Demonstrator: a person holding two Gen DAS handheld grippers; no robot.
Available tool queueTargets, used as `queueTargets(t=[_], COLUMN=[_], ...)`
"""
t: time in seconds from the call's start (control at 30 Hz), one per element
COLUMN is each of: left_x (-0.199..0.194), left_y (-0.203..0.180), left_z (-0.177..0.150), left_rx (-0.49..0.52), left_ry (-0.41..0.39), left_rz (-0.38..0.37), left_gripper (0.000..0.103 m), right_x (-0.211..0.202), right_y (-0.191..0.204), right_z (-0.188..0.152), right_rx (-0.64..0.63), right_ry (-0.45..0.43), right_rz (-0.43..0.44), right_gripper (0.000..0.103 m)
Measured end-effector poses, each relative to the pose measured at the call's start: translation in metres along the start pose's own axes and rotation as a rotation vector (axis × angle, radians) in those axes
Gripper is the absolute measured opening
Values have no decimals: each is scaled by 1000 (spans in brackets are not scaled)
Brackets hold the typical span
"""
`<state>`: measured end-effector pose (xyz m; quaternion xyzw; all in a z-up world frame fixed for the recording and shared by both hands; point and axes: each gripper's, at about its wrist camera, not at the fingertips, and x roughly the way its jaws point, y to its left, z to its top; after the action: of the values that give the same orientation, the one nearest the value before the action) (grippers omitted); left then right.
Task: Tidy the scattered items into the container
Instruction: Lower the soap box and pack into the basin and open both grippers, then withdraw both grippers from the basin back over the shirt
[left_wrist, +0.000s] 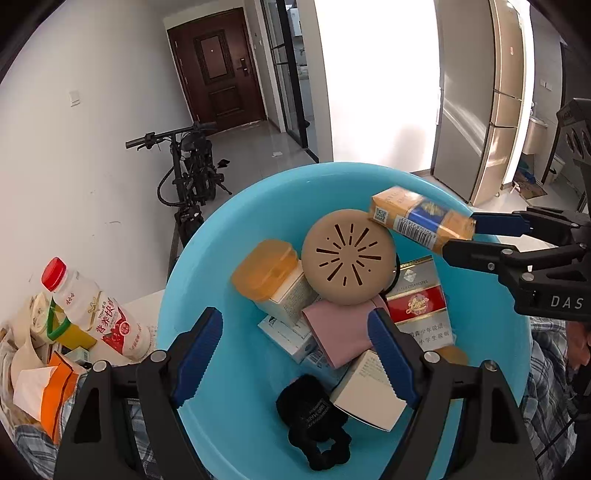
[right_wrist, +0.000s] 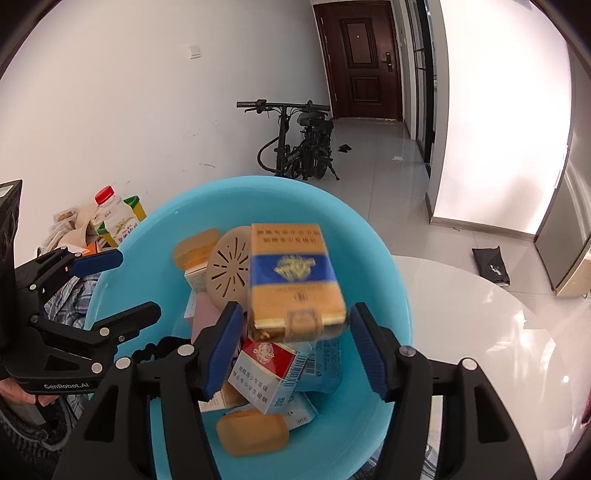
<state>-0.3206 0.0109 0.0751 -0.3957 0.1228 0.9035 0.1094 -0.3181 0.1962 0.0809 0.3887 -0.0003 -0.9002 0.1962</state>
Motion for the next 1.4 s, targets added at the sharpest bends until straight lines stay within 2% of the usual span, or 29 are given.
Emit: queueTargets(t=[0.13,0.4,0.63,0.83,1.0,1.03,1.4], left_x=[-10,-48,-88,-103,-118,-120,-116], left_y=[-6,-10,-19,-30,-36,-38,-51], left_z=[-2,-18,-64,-108,-141,-146,-195], left_rx=[12,7,1,-23,-63,-66,-99], left_ry=[-8,-35,-40,-8,-21,-23,17], left_rz=[-4,5,7,-1,33,39,14], left_gripper=[83,83,83,84,85,89,91], right_x=[-16,-58,-97,-118,-122,-122,-114], right_y=[4,25,54,75,85,86,99], right_z=[2,-12,-57,-104,-143,-149,-195], right_rx=[-23,-65,-112,-118,-106,-101,-90], right_ry=[-28,-64,-64,-43,-7,-1,47], right_rz=[-34,-29,7,45,78,81,72], right_gripper=[65,65,65,65,65,65,65])
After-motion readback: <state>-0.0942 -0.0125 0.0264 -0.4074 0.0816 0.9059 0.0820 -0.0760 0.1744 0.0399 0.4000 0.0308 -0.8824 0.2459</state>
